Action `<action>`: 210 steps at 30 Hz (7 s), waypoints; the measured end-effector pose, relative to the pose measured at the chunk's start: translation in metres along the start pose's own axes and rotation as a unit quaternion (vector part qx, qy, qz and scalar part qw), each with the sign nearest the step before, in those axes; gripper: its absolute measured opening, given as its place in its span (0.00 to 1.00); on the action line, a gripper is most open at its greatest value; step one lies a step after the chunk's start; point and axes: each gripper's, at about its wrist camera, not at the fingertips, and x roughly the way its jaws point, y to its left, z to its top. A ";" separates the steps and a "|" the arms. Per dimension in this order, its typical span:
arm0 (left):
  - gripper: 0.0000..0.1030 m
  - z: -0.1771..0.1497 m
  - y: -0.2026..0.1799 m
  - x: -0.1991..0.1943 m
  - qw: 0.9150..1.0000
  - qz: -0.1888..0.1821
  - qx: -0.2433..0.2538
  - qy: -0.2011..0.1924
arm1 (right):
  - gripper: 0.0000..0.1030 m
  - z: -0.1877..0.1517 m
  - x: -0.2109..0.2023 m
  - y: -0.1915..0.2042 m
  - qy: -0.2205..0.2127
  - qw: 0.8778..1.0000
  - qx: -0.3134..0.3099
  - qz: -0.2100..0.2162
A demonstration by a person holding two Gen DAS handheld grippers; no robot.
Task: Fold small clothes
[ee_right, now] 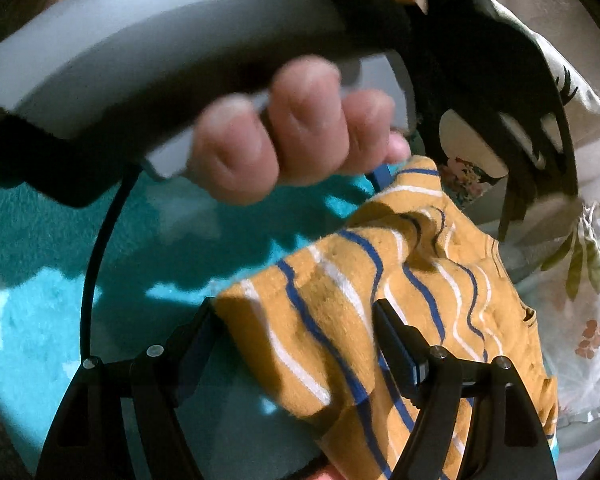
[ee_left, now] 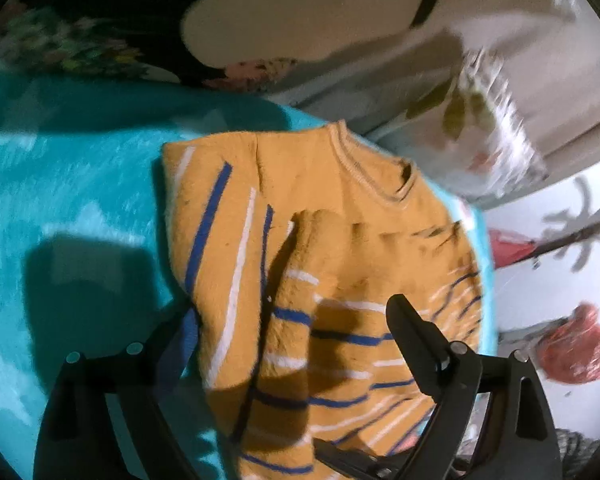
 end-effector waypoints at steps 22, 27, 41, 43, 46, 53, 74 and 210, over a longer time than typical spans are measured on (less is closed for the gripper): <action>0.19 0.018 -0.133 -0.001 0.999 0.029 0.012 -0.024 | 0.14 -0.035 -0.091 -0.086 -0.112 0.984 0.131 -0.042; 0.07 0.027 -0.236 0.058 0.997 -0.028 0.067 -0.002 | 0.13 -0.114 -0.129 -0.159 -0.090 0.964 0.225 -0.105; 0.58 -0.013 -0.264 0.045 0.995 0.043 0.068 -0.050 | 0.28 -0.317 -0.143 -0.304 -0.005 0.835 0.549 -0.035; 0.59 -0.025 -0.245 0.032 0.995 0.068 0.048 -0.063 | 0.39 -0.313 -0.142 -0.319 -0.037 0.823 0.567 0.002; 0.59 -0.051 -0.212 0.015 0.990 0.116 0.019 -0.079 | 0.42 -0.298 -0.123 -0.337 -0.077 0.803 0.584 0.088; 0.59 -0.102 -0.178 0.020 0.983 0.171 -0.001 -0.062 | 0.09 -0.262 -0.042 -0.353 -0.007 0.798 0.566 0.208; 0.65 -0.119 -0.160 0.039 0.987 0.150 -0.022 -0.047 | 0.30 -0.271 -0.062 -0.378 0.023 0.838 0.539 0.087; 1.00 -0.159 -0.201 -0.022 0.949 0.295 -0.024 -0.107 | 0.68 -0.210 -0.091 -0.287 0.030 0.899 0.433 -0.055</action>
